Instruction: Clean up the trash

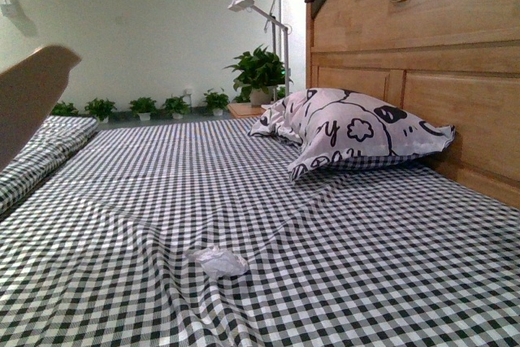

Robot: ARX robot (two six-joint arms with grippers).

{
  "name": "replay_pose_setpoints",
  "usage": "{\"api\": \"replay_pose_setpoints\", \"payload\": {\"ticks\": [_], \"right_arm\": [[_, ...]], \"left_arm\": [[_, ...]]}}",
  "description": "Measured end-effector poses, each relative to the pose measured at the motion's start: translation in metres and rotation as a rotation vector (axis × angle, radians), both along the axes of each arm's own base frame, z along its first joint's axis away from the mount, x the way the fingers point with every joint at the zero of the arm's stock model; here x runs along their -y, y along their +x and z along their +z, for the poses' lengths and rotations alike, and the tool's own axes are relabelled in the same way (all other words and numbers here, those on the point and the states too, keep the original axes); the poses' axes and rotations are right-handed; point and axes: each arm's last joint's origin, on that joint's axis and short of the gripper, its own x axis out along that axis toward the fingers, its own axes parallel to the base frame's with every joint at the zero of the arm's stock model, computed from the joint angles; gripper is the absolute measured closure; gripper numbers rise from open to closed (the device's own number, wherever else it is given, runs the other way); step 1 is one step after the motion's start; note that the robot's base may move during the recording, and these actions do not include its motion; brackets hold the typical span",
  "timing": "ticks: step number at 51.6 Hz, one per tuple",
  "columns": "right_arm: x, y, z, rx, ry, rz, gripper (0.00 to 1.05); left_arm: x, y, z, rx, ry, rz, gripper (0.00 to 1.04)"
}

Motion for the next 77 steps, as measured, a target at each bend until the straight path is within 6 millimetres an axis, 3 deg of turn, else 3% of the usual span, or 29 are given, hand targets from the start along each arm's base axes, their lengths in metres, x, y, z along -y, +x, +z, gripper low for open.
{"api": "replay_pose_setpoints", "payload": {"ticks": [12,24,42,59,77], "right_arm": [[0.0,0.0,0.0,0.001,0.002,0.005,0.85],[0.0,0.0,0.0,0.001,0.002,0.005,0.85],[0.0,0.0,0.0,0.001,0.002,0.005,0.85],[0.0,0.0,0.0,0.001,0.002,0.005,0.85],[0.0,0.0,0.0,0.002,0.002,0.005,0.85]], "left_arm": [[-0.028,0.045,0.005,-0.117,0.127,-0.177,0.79],[-0.047,0.075,-0.033,-0.272,0.286,-0.385,0.79],[-0.037,0.119,-0.066,-0.334,0.46,-0.518,0.79],[-0.024,0.166,-0.067,-0.387,0.517,-0.594,0.79],[-0.027,0.182,-0.07,-0.451,0.526,-0.598,0.79]]}}
